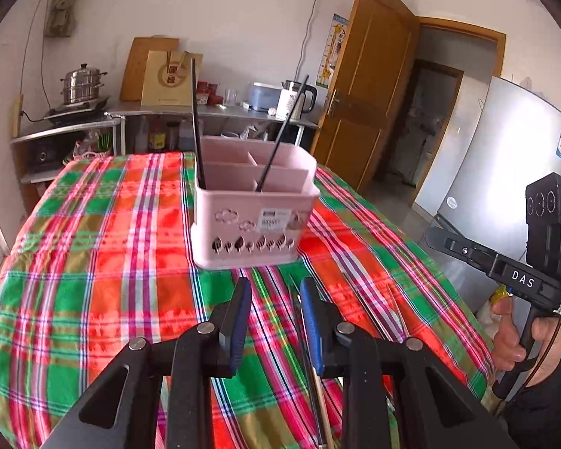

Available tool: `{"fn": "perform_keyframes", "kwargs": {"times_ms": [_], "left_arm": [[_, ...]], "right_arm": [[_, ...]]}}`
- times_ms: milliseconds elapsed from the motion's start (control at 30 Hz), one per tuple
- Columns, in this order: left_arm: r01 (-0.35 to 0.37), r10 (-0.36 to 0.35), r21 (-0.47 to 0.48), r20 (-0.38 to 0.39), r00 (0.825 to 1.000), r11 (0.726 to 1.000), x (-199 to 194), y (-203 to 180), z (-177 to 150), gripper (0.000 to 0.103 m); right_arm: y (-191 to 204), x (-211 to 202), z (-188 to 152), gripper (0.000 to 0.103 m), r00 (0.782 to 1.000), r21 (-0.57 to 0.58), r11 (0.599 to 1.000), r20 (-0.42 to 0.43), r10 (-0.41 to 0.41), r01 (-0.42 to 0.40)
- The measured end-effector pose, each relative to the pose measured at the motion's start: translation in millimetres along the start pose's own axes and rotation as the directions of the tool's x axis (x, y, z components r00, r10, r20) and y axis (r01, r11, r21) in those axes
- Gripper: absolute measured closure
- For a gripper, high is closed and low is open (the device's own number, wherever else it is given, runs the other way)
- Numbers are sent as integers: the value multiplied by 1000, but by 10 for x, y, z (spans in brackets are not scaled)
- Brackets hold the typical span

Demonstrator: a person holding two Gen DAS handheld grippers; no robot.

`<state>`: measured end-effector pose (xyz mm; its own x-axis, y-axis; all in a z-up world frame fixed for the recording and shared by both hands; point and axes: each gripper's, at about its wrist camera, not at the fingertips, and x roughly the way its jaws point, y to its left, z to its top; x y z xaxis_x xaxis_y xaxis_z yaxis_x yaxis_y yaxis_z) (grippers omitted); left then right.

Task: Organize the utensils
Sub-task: 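Grasp another black chopstick with the left tool while the right tool grasps one too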

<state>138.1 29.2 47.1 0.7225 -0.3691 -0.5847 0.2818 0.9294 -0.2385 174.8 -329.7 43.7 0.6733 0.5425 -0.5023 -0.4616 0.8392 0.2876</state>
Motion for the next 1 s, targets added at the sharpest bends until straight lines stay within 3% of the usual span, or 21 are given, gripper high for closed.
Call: {"fn": "perform_keyframes", "kwargs": {"times_ms": [267,533,1000], "left_arm": [[11,-10,7,-128,992,1000,332,-71,-322,76],[5,-1,18,-240,971,1000,691,-85,-446,76],[-9,20,36,-300,954,999,985,-108,-482,76]], "right_arm": [[-130,133,-348,83,995,-2,999,-95,-36,36],[-293,473,-603,83,975,18,998,-215,-55,60],[-382,703,-693,83,958,10,997,-276,-73,79]]}}
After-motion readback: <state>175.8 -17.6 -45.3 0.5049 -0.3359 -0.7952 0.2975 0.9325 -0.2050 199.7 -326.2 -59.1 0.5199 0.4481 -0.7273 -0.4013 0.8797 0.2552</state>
